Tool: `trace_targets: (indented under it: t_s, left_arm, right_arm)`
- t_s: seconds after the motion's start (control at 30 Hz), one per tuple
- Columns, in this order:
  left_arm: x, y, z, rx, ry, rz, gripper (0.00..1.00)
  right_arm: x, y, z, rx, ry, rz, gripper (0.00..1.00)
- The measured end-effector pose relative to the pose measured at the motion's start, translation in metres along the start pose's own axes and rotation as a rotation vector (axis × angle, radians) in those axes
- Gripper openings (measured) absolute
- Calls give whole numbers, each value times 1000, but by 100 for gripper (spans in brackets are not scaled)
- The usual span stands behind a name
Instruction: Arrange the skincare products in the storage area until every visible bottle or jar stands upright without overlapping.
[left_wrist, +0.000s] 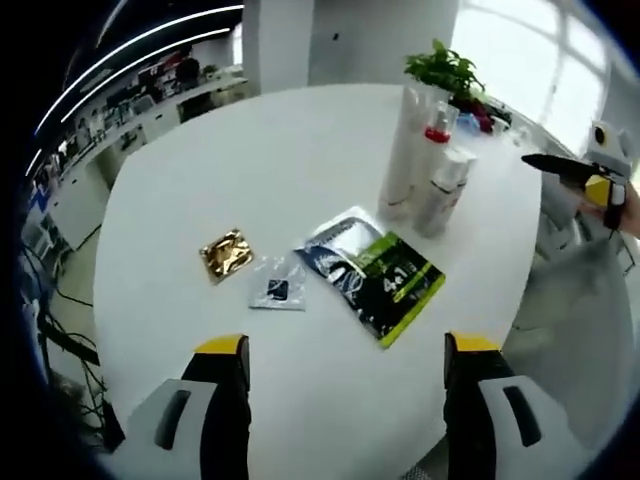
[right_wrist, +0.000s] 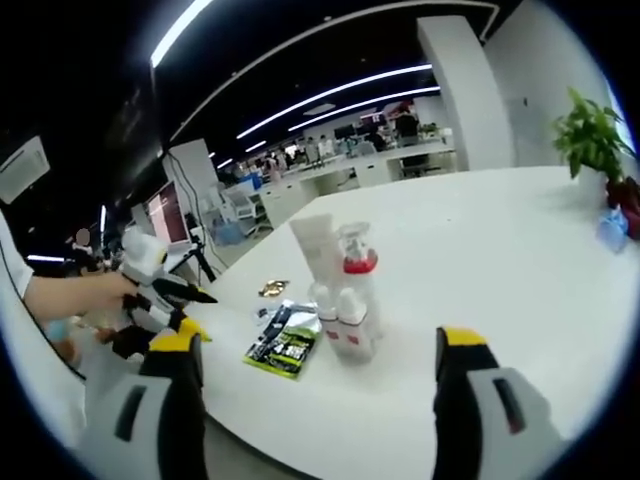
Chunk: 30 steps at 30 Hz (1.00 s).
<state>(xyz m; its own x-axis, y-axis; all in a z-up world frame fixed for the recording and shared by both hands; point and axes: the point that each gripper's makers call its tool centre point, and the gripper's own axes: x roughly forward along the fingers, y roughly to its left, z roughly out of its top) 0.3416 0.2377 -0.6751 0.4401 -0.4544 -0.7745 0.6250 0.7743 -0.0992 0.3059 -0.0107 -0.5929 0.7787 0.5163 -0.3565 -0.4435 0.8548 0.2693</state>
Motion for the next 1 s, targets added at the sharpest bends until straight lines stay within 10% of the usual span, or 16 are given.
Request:
trace_targets:
  t_s: [1.0]
  left_arm:
    - [79,65,5,67,199,10,56]
  right_arm:
    - [11,-23,-12,58,34,-74,97]
